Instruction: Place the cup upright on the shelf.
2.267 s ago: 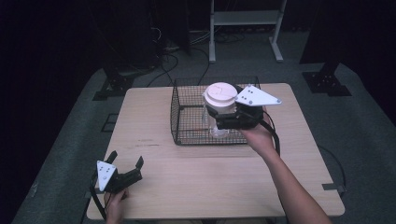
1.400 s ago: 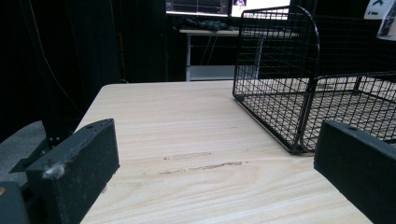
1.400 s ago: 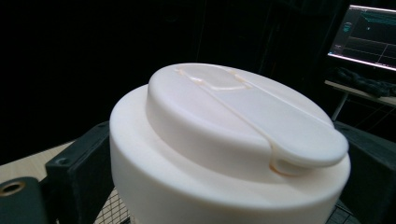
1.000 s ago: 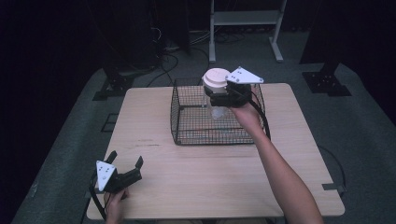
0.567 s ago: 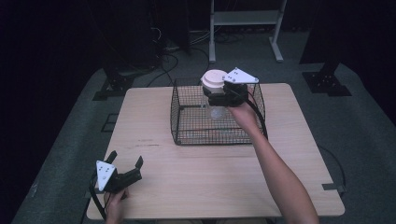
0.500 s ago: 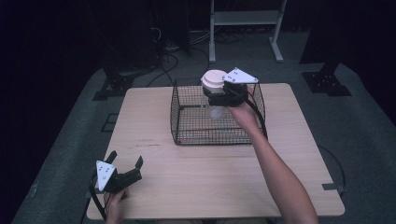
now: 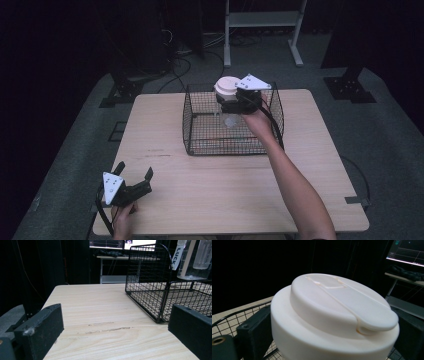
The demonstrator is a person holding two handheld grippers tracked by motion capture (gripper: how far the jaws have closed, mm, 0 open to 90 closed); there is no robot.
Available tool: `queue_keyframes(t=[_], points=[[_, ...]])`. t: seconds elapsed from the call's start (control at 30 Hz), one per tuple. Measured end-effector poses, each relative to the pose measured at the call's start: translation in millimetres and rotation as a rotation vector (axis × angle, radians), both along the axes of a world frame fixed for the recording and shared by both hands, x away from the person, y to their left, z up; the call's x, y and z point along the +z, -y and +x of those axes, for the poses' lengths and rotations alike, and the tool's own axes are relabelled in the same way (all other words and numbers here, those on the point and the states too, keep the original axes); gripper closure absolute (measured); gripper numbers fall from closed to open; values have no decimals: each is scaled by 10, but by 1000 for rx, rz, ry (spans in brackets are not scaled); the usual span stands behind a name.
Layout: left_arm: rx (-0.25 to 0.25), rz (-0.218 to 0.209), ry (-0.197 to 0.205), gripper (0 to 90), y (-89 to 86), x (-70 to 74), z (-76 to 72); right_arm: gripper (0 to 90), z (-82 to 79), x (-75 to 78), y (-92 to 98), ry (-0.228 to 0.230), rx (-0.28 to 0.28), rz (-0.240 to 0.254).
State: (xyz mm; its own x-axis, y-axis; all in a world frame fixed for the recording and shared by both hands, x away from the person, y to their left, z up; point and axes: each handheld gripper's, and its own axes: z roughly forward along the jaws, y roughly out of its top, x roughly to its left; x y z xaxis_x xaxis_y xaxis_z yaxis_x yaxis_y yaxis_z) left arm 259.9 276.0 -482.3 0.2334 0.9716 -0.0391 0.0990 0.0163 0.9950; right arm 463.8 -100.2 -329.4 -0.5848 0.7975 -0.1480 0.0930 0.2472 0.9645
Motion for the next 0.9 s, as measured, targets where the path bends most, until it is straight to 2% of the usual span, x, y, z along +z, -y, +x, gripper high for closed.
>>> queue_keyframes(t=[0.43, 0.9], points=[[-1, -3, 1, 0, -1, 0, 1, 43, 135, -170, -40, -35, -4, -3], [-1, -4, 3, 0, -4, 1, -2, 43, 216, -349, -138, -62, 28, -18]])
